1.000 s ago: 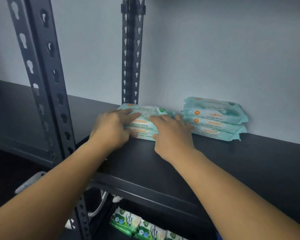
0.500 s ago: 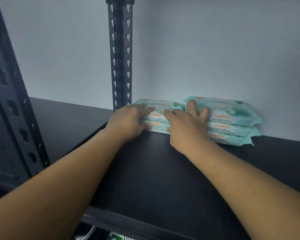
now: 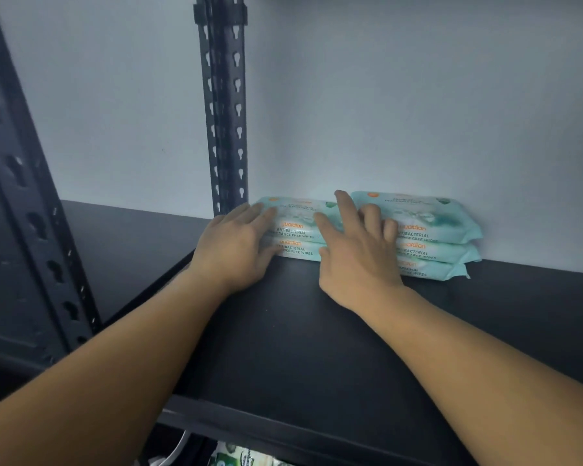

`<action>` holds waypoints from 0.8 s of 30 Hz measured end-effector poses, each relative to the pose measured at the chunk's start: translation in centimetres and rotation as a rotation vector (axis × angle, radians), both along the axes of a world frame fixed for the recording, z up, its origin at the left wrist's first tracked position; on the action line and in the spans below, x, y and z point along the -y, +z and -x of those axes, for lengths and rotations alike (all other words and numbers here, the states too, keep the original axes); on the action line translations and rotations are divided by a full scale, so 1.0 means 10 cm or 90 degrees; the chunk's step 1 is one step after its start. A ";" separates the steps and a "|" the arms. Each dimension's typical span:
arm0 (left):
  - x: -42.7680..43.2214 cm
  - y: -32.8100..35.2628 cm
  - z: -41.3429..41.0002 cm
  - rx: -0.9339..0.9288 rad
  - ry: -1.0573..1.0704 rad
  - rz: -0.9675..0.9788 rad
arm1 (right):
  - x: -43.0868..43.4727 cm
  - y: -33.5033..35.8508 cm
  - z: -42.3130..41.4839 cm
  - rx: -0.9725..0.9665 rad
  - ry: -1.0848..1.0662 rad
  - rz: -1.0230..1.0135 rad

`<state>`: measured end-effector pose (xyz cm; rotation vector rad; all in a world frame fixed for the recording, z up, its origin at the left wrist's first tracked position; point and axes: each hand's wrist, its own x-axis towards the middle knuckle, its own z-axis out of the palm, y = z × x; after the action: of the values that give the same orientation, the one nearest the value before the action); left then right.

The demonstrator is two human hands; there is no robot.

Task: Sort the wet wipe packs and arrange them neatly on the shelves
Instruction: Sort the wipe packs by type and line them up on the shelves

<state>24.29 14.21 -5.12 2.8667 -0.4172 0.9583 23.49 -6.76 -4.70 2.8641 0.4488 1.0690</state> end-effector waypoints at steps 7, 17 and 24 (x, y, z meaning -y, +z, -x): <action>0.04 0.19 0.71 -0.018 0.031 0.079 | 0.26 0.14 0.67 -0.066 0.048 -0.055; 0.35 0.19 2.30 -0.023 -0.021 0.156 | 0.69 0.19 2.04 -0.063 0.159 -0.165; 0.76 -0.62 3.36 0.050 -0.044 0.226 | 0.78 -0.57 3.05 -0.059 0.244 -0.411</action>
<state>-9.29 6.59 -11.34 2.4886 -0.3142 1.0189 -7.05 -14.51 -10.43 3.4963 0.8162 1.3438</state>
